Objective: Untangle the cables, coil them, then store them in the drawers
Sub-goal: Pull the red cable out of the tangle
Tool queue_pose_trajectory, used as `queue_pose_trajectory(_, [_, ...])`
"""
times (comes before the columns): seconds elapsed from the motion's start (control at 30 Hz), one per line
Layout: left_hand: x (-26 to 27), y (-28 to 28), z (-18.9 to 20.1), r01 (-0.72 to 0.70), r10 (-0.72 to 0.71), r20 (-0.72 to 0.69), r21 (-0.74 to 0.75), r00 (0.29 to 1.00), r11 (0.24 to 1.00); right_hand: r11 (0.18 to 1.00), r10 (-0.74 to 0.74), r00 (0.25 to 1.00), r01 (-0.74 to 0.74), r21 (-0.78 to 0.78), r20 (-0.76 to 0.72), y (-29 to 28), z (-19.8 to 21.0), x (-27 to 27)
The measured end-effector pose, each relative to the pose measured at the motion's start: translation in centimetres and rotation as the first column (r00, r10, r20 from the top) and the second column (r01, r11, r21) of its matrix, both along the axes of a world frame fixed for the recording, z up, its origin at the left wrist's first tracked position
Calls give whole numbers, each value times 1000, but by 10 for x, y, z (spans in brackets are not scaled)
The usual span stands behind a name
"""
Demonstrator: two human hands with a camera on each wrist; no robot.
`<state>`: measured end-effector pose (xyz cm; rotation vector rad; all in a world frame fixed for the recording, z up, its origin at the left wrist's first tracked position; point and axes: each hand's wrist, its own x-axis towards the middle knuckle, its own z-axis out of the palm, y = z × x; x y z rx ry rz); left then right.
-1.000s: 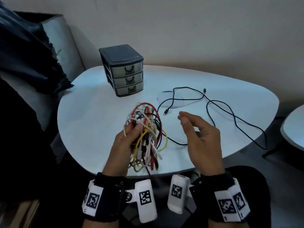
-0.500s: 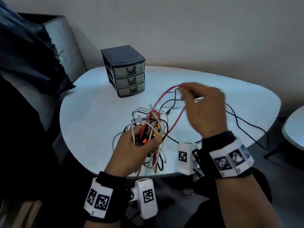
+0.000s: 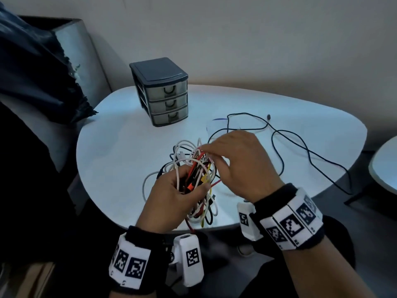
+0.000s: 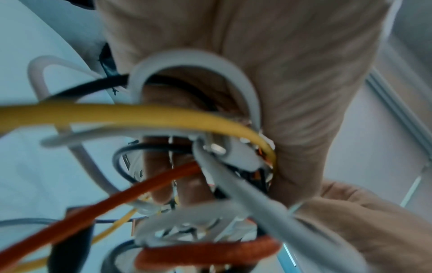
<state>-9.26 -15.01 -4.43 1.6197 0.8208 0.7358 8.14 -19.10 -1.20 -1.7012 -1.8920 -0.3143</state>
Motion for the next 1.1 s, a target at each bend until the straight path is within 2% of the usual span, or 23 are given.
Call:
queue_pose_trajectory(0.07, [-2,0,0,-16,15,-16,-10,1000,1000,994,-64,997,68,91,-48,1,4,1])
queue_pose_trajectory(0.1, [-4,0,0,-25,25,-17,-15,1000,1000,977,-121,983,142,156,-138,2,8,5])
queue_pose_trajectory(0.13, [-5,-1,0,-34,33,-13,-20,999,999,945,-180,946,242,219,-269,3,13,10])
queue_pose_trajectory(0.2, [-6,0,-1,-60,60,14,-48,998,997,858,-244,821,431,279,-516,4,21,26])
queue_pose_trajectory(0.27, [-6,2,-1,-75,78,33,-63,996,995,798,-271,728,536,277,-630,2,24,41])
queue_pose_trajectory(0.33, [-6,2,-1,-46,47,20,-42,999,998,771,-291,697,577,271,-656,0,19,50])
queue_pose_trajectory(0.37, [-5,2,-1,-29,29,-1,-23,1000,999,777,-294,706,569,268,-645,0,16,50])
queue_pose_trajectory(0.43, [-4,1,-4,-14,14,-41,9,999,1000,847,-260,781,467,255,-567,-3,14,49])
queue_pose_trajectory(0.5, [-6,1,-7,-12,13,-51,19,999,1000,932,-210,876,314,182,-435,-5,16,45])
queue_pose_trajectory(0.57, [-7,3,-8,-17,19,-51,32,999,999,972,-179,950,211,102,-257,-6,15,37])
queue_pose_trajectory(0.67, [-7,3,-6,-13,16,-63,48,998,999,989,-149,987,149,4,-55,-4,10,22])
queue_pose_trajectory(0.8, [-4,2,-8,-17,22,-79,63,997,998,998,-10,998,14,-62,63,-2,8,0])
queue_pose_trajectory(0.87, [-5,2,-9,-28,34,-81,65,996,998,992,58,995,-48,-115,84,0,9,-5])
queue_pose_trajectory(0.93, [-7,1,-9,-47,51,-72,55,996,997,993,53,996,-46,-113,65,1,10,-4])
queue_pose_trajectory(1.03, [-8,1,-5,-38,39,-48,35,998,999,994,-73,995,78,71,-65,1,14,4])
queue_pose_trajectory(1.1, [-8,1,-3,-21,23,-50,30,998,999,964,-148,974,181,194,-170,2,15,4])
